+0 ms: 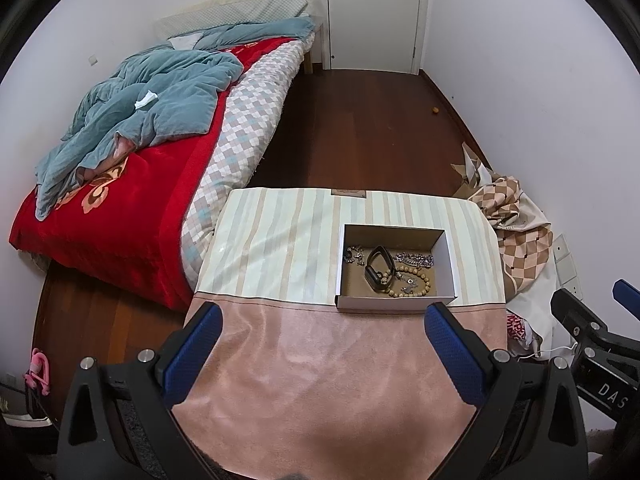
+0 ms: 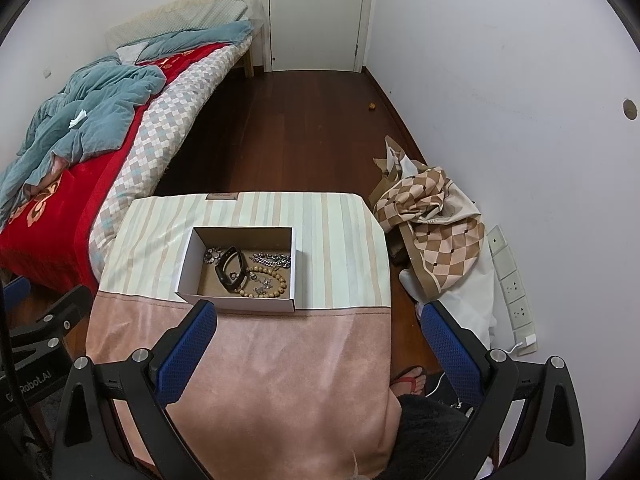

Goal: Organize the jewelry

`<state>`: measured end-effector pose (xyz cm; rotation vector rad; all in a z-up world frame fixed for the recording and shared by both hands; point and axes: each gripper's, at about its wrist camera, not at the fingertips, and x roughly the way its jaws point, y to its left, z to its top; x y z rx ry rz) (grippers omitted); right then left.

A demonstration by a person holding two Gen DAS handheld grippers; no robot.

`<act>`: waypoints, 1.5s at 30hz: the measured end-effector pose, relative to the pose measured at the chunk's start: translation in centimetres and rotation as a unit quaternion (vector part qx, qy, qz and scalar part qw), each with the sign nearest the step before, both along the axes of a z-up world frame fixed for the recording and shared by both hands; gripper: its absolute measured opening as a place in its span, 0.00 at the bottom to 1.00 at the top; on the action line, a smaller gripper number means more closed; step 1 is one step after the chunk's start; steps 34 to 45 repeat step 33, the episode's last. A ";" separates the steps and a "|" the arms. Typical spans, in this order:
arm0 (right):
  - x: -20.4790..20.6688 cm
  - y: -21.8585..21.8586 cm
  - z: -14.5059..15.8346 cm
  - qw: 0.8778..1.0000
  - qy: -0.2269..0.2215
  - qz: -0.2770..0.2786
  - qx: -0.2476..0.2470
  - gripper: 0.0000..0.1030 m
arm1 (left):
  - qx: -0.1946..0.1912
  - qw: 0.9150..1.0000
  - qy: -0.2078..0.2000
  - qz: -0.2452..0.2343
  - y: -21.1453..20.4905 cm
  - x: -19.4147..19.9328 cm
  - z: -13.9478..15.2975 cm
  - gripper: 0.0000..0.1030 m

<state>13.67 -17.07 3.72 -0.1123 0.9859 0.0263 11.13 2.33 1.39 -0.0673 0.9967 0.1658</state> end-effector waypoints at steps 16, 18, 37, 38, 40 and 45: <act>0.1 -0.1 0.0 1.000 0.002 0.000 -0.001 1.00 | 0.005 1.000 0.001 0.003 -0.3 0.1 0.1 1.00; 0.1 -0.1 -0.1 1.000 0.002 0.000 -0.001 1.00 | 0.003 1.000 0.002 0.002 -0.4 0.1 0.1 1.00; 0.0 0.1 -0.5 1.000 0.005 0.002 -0.003 1.00 | -0.002 1.000 0.000 0.002 -0.2 0.5 -0.1 1.00; 0.0 0.1 -0.5 1.000 0.005 0.002 -0.003 1.00 | -0.002 1.000 0.000 0.002 -0.2 0.5 -0.1 1.00; 0.0 0.1 -0.5 1.000 0.005 0.002 -0.003 1.00 | -0.002 1.000 0.000 0.002 -0.2 0.5 -0.1 1.00; 0.0 0.1 -0.5 1.000 0.005 0.002 -0.003 1.00 | -0.002 1.000 0.000 0.002 -0.2 0.5 -0.1 1.00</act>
